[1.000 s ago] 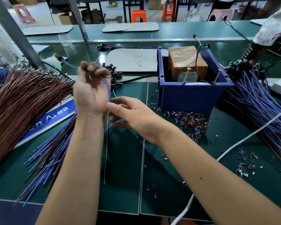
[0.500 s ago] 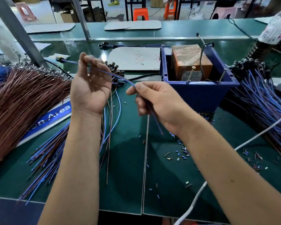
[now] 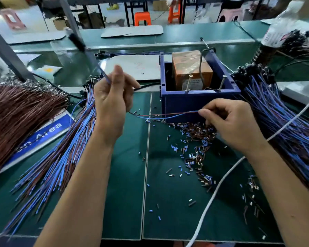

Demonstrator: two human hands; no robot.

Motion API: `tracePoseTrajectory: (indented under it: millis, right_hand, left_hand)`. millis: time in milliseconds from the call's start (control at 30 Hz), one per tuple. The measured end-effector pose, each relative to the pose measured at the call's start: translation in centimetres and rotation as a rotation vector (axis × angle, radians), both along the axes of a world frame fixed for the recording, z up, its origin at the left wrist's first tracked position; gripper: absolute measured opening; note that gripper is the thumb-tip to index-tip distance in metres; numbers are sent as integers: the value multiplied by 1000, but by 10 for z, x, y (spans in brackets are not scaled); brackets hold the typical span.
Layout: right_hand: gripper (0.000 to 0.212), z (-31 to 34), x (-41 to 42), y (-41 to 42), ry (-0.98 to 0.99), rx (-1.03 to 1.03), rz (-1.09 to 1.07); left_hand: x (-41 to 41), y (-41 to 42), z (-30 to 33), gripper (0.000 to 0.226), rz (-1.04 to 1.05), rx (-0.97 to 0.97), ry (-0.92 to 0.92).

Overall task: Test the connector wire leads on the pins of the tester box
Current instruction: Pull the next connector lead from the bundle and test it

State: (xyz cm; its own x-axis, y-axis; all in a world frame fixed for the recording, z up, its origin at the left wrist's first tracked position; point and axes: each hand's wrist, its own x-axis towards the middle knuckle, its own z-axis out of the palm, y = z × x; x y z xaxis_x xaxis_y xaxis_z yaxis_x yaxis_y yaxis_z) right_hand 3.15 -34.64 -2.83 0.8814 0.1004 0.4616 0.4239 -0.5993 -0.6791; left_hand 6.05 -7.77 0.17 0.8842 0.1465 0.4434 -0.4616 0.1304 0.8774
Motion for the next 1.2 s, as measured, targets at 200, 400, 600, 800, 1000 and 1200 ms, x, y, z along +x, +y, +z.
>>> tracePoseTrajectory:
  millis: [200,400,600,800,1000,1200]
  right_hand:
    - [21,-11,-7,10,41,218,120]
    - [25,-11,-11,13,88,406,158]
    - [20,-12,-9,10,142,526,120]
    - [25,-13,-8,12,222,632,151]
    - [27,-14,-8,12,231,628,128]
    - [16,-15,-2,-10,161,639,9]
  left_hand:
    - [-13,-54,-27,29,136,683,-338]
    - [-21,-73,-41,16,-137,723,-244]
    - [-17,-70,-42,4,-314,429,33]
    - [-17,-66,-36,24,-485,275,375]
    - [-14,-62,-35,24,-543,176,566]
    - [-11,-54,-27,11,-580,-29,523]
